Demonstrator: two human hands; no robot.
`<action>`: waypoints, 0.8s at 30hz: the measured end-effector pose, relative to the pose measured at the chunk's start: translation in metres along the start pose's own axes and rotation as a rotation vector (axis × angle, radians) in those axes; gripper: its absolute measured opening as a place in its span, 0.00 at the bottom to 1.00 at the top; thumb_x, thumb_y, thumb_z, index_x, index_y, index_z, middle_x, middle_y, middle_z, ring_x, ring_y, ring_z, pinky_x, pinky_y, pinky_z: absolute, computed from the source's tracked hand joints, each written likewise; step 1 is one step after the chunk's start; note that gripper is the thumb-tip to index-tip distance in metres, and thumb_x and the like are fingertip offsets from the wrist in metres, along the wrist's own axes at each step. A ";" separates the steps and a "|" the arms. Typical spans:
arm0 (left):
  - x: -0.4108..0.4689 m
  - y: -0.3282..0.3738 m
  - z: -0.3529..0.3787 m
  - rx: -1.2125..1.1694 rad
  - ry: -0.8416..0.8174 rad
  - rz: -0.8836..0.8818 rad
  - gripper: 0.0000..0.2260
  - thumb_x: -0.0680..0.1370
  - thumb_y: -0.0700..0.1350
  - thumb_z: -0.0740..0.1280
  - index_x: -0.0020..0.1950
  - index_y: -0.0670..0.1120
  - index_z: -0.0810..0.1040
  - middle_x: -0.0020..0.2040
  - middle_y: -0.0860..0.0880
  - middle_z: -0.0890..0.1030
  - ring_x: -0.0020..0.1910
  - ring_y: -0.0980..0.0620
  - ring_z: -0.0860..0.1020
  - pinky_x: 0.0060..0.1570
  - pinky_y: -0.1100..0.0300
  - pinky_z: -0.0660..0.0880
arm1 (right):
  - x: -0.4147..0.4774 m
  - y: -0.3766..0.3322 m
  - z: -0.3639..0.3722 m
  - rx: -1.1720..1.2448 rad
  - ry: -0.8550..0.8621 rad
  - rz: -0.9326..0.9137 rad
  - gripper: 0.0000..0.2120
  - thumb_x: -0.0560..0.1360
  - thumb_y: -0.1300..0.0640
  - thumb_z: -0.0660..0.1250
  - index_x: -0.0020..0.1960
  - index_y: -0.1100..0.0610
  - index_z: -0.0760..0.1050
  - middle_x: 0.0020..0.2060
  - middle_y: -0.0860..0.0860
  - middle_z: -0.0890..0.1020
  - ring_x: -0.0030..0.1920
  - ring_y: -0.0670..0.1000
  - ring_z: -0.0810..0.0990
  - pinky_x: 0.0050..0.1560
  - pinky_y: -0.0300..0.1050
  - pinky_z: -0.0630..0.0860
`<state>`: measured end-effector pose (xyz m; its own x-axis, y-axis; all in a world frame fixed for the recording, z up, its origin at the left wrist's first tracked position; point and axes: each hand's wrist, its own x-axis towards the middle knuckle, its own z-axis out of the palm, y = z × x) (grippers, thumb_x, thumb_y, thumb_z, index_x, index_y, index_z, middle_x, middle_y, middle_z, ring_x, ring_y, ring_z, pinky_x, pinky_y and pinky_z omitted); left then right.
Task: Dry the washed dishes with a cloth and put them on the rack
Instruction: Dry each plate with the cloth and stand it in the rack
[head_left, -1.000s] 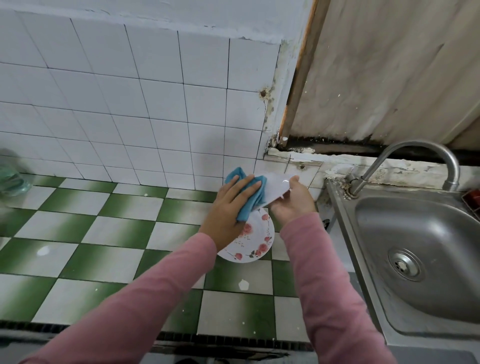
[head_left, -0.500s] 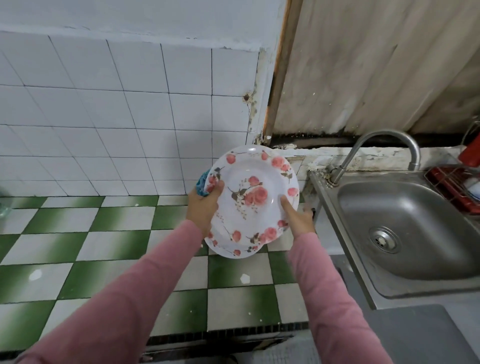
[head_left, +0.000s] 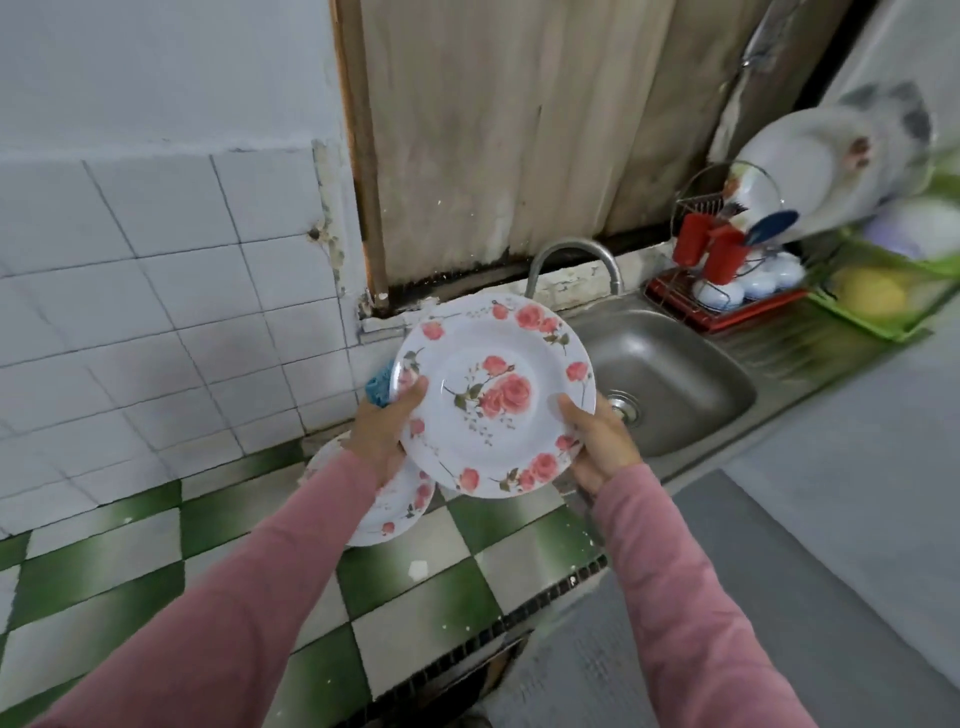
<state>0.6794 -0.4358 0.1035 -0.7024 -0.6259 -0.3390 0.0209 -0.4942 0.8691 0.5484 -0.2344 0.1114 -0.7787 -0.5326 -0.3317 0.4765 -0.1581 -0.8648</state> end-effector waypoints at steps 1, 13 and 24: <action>0.001 -0.006 0.014 -0.001 -0.042 -0.012 0.17 0.74 0.44 0.73 0.62 0.44 0.77 0.56 0.43 0.84 0.54 0.42 0.83 0.55 0.43 0.79 | -0.007 -0.008 -0.013 0.013 0.048 -0.026 0.17 0.79 0.64 0.67 0.67 0.59 0.74 0.57 0.60 0.83 0.57 0.63 0.82 0.60 0.66 0.76; -0.004 -0.102 0.259 0.152 -0.260 -0.016 0.13 0.77 0.37 0.70 0.60 0.44 0.76 0.58 0.43 0.81 0.55 0.44 0.81 0.59 0.45 0.77 | -0.076 -0.114 -0.215 0.002 0.587 -0.380 0.08 0.81 0.62 0.63 0.58 0.55 0.76 0.48 0.55 0.84 0.41 0.53 0.83 0.44 0.49 0.81; -0.005 -0.179 0.520 0.187 -0.251 0.073 0.11 0.78 0.39 0.70 0.59 0.45 0.76 0.58 0.42 0.80 0.56 0.42 0.80 0.60 0.46 0.77 | -0.081 -0.231 -0.380 -0.219 0.702 -0.635 0.11 0.82 0.60 0.62 0.48 0.47 0.80 0.39 0.43 0.85 0.41 0.46 0.83 0.38 0.37 0.78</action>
<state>0.3091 -0.0311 0.1370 -0.8578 -0.4758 -0.1943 -0.0375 -0.3192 0.9470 0.3464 0.1613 0.1952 -0.9648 0.2270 0.1332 -0.1479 -0.0490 -0.9878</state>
